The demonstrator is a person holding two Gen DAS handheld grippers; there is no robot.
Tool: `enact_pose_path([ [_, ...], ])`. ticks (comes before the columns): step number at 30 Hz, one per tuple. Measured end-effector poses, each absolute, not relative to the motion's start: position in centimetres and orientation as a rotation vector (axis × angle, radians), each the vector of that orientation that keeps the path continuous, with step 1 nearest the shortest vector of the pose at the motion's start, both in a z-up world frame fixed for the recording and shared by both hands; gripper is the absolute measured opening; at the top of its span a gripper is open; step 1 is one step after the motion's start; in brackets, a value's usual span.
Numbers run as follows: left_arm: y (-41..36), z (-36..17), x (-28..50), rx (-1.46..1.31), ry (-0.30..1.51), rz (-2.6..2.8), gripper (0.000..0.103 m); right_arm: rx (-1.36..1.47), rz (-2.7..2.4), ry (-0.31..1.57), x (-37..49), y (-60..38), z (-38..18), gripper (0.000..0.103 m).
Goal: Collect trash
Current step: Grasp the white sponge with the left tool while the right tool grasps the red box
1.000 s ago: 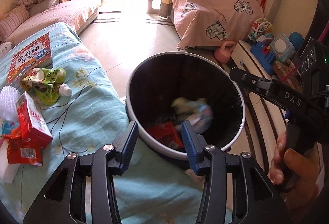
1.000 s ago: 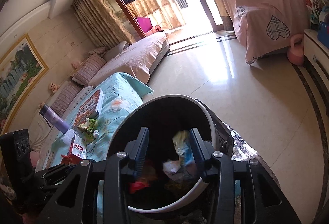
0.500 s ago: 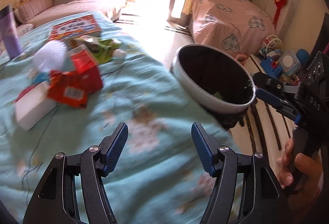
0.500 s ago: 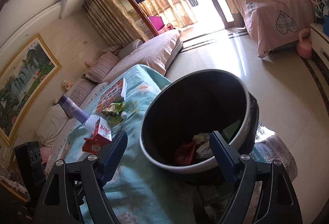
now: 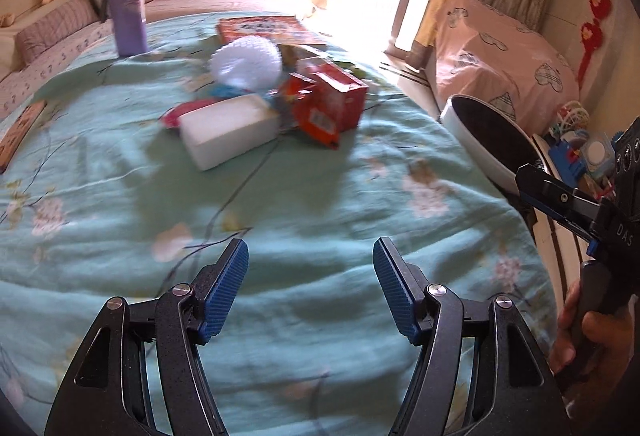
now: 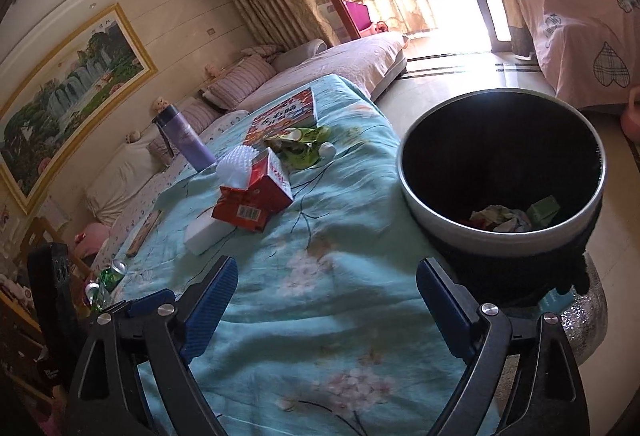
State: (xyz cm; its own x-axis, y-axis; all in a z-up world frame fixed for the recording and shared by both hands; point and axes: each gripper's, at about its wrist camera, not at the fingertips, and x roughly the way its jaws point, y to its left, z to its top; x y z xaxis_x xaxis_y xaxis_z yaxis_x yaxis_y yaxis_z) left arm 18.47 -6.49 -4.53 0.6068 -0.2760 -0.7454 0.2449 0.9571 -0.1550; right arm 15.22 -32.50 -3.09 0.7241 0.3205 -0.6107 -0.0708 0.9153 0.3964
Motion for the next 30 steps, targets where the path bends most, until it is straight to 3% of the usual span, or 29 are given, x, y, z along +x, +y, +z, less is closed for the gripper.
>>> enact_pose_path([
  [4,-4.3,-4.9,18.6,-0.049,0.871,-0.269,0.066,0.323,0.224,0.730,16.0,-30.3,-3.6,0.092],
  [8,-2.8,-5.0,18.9,-0.048,0.870,-0.261,0.066,0.272,0.218,0.732,16.7,-28.6,-3.4,0.102],
  [23,-0.6,-5.0,23.9,0.074,0.877,-0.283,0.072,0.199,0.282,0.798,22.3,-25.8,-3.4,0.102],
  [26,-0.7,-4.8,25.6,0.124,0.869,-0.319,0.075,0.173,0.293,0.783,23.7,-25.2,-3.1,0.099],
  [30,-0.9,-4.5,27.9,0.173,0.857,-0.358,0.075,0.141,0.308,0.801,26.0,-24.0,-3.5,0.079],
])
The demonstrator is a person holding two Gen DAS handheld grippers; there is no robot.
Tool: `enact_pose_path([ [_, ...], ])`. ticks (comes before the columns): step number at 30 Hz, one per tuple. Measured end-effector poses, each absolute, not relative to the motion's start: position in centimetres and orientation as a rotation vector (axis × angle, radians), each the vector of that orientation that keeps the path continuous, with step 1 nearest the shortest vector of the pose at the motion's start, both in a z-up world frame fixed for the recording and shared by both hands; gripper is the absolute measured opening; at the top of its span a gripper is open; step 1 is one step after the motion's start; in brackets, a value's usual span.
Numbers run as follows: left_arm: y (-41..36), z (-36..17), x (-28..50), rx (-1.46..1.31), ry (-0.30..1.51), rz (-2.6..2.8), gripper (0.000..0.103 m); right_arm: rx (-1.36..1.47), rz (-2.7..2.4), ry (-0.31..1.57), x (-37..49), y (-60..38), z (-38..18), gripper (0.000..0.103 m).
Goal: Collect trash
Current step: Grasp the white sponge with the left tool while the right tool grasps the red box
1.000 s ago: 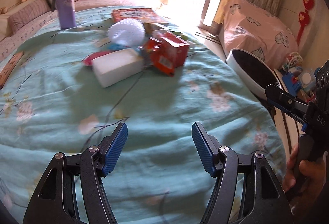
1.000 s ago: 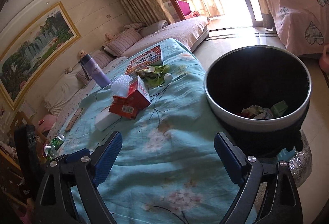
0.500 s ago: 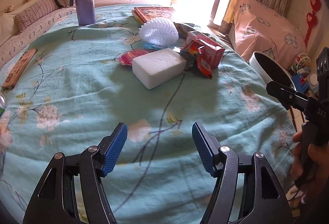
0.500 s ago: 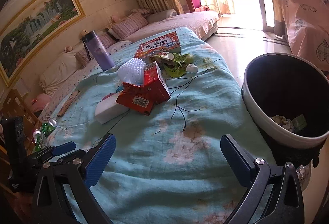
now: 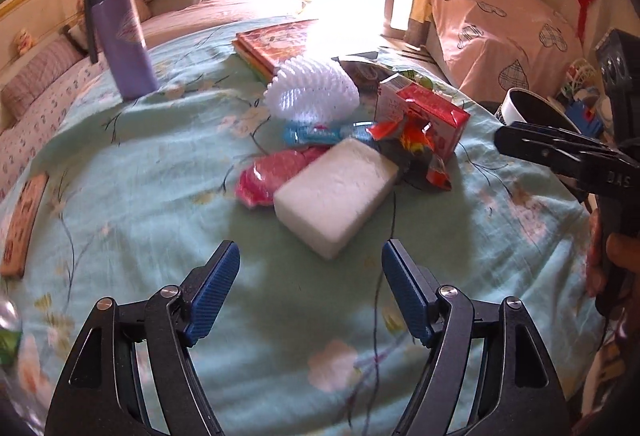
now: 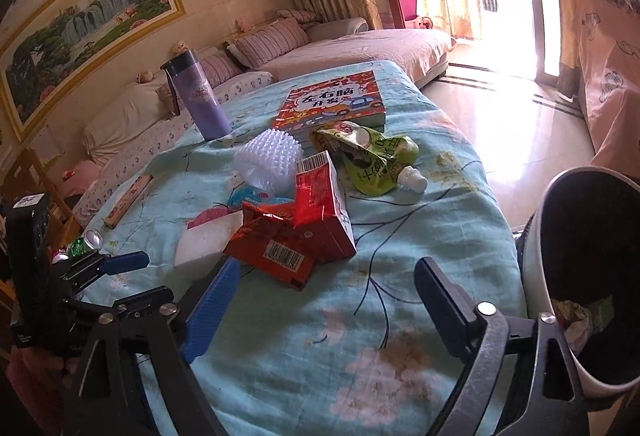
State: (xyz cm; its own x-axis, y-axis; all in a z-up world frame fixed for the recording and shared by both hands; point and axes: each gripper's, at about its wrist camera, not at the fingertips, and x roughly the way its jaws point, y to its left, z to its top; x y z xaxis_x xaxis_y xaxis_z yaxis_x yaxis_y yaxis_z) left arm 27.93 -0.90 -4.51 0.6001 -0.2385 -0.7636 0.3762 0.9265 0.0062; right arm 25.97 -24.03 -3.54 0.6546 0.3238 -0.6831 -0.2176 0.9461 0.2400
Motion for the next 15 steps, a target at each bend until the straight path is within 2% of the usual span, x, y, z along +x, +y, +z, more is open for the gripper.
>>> enact_pose_path([
  [4,-1.9,-4.5,30.1,0.234,0.841,-0.402,0.075,0.117,0.317,0.830,28.0,-23.0,-4.5,0.072],
  [6,-2.5,-4.8,30.7,0.262,0.844,-0.417,0.075,0.102,0.310,0.840,28.9,-22.6,-4.9,0.063],
  [10,-3.7,-6.0,31.9,0.296,0.879,-0.441,0.075,0.119,0.307,0.865,30.2,-22.7,-5.7,0.053],
  [11,-3.8,-6.2,32.1,0.295,0.888,-0.447,0.063,0.121,0.305,0.866,30.5,-22.8,-5.8,0.043],
  [12,-3.9,-6.4,32.1,0.294,0.892,-0.451,0.063,0.122,0.304,0.869,30.6,-22.8,-5.9,0.034],
  [15,-4.0,-6.2,31.5,0.289,0.877,-0.438,0.060,0.128,0.299,0.856,30.1,-23.2,-5.6,0.033],
])
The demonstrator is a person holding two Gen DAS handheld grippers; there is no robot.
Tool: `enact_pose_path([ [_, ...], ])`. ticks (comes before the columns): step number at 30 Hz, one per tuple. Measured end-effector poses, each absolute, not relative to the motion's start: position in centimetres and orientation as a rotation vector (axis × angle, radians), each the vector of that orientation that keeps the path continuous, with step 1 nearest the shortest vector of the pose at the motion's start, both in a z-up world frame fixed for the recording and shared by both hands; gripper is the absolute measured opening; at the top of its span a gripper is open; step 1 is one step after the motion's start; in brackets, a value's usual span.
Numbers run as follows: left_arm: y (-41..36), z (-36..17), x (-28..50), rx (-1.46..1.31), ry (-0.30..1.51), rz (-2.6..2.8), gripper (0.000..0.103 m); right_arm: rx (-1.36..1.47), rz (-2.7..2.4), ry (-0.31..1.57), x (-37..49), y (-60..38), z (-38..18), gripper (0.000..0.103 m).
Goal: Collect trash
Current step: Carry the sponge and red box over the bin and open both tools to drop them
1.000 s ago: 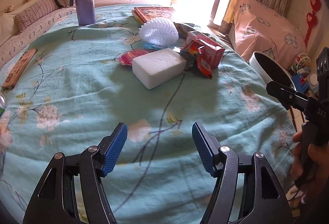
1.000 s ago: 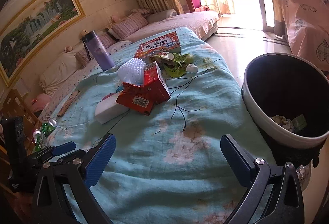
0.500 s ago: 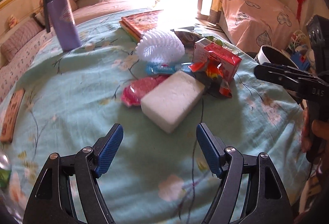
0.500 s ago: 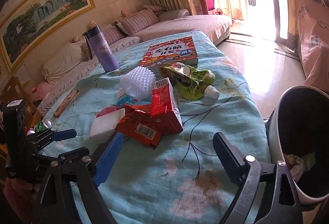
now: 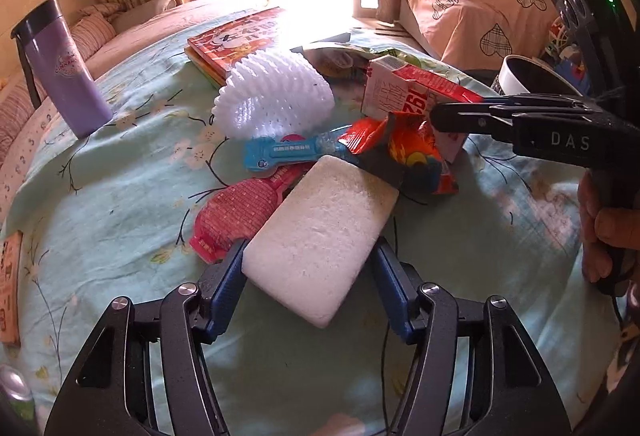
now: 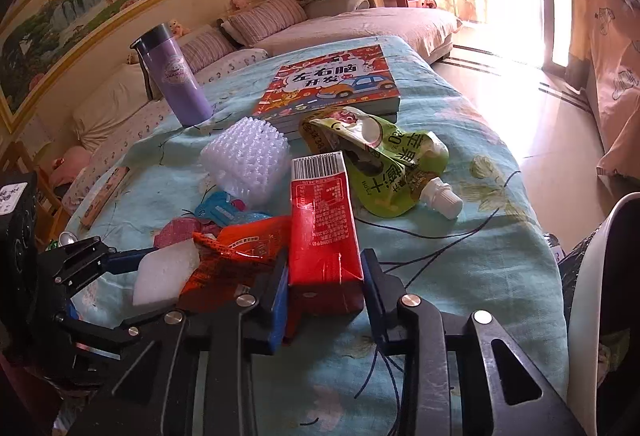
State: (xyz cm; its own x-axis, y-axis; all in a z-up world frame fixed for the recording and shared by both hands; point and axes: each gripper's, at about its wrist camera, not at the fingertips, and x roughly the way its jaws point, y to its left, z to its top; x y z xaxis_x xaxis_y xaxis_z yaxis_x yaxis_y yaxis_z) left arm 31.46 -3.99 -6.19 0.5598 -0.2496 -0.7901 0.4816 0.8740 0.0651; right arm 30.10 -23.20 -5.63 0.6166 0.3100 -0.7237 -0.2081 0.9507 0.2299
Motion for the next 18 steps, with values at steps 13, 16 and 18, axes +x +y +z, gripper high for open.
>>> enact_pose_path([
  [13,-4.1,-4.2,24.7,0.028,0.871,-0.410,0.058,0.228,0.272,0.794,23.2,-27.6,-3.4,0.031],
  [16,-5.5,-4.0,23.6,0.014,0.875,-0.433,0.058,0.245,0.256,0.779,21.3,-28.8,-3.0,0.031],
  [18,-6.7,-3.9,22.9,0.020,0.872,-0.441,0.058,0.261,0.242,0.769,20.3,-29.8,-2.8,0.031],
])
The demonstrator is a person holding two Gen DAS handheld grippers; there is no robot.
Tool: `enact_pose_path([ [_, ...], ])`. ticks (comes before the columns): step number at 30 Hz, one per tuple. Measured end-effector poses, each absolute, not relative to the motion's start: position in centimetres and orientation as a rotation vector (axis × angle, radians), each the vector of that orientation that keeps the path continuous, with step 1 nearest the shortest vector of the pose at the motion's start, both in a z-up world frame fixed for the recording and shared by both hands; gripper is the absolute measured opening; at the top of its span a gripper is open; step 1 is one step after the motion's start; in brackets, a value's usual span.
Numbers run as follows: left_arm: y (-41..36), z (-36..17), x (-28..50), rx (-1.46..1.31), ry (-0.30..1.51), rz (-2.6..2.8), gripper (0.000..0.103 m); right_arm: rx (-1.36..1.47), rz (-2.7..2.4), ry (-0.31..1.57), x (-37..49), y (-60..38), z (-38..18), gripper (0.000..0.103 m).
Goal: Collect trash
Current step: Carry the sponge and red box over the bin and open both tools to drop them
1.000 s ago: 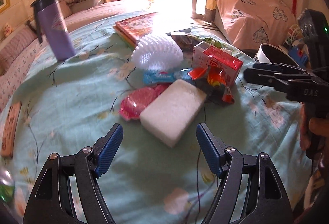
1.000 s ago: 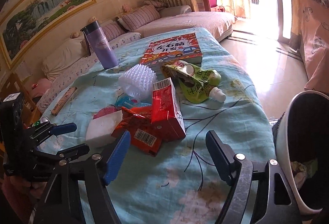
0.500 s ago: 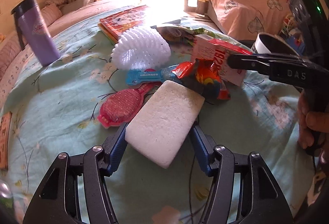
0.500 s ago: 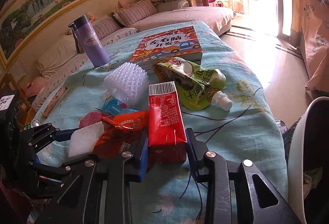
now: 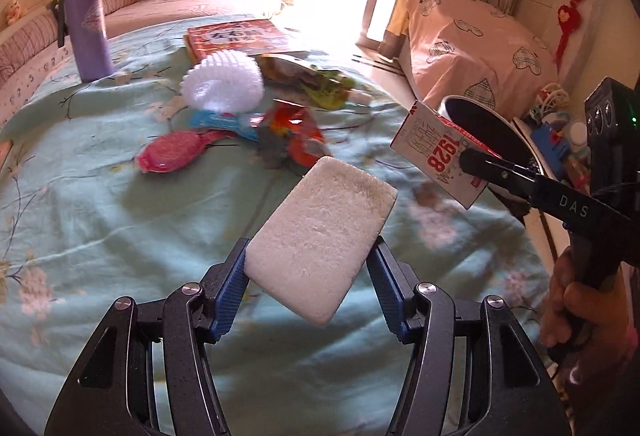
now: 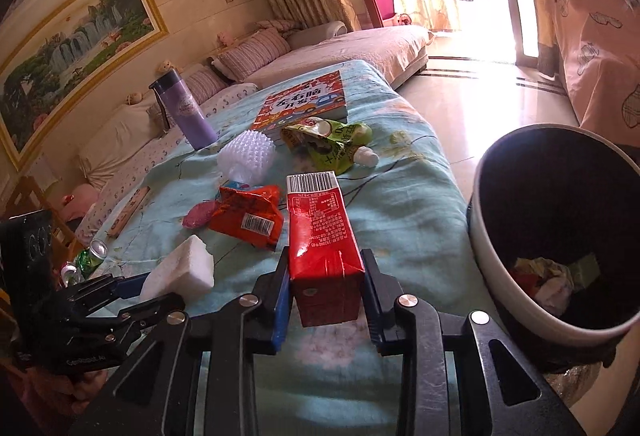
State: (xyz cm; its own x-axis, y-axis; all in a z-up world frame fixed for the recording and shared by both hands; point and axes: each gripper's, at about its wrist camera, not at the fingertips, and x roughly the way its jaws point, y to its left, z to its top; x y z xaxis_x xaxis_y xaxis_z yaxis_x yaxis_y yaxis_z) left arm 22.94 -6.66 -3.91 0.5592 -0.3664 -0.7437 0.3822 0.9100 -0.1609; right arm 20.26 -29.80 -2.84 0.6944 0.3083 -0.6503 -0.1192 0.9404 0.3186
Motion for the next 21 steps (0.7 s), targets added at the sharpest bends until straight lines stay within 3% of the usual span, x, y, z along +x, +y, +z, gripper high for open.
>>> enact_pose_path([
  [21,-18.9,-1.3,21.4,0.131,0.839,-0.578,0.058,0.415,0.045,0.644,13.8,-40.6,-0.9,0.031],
])
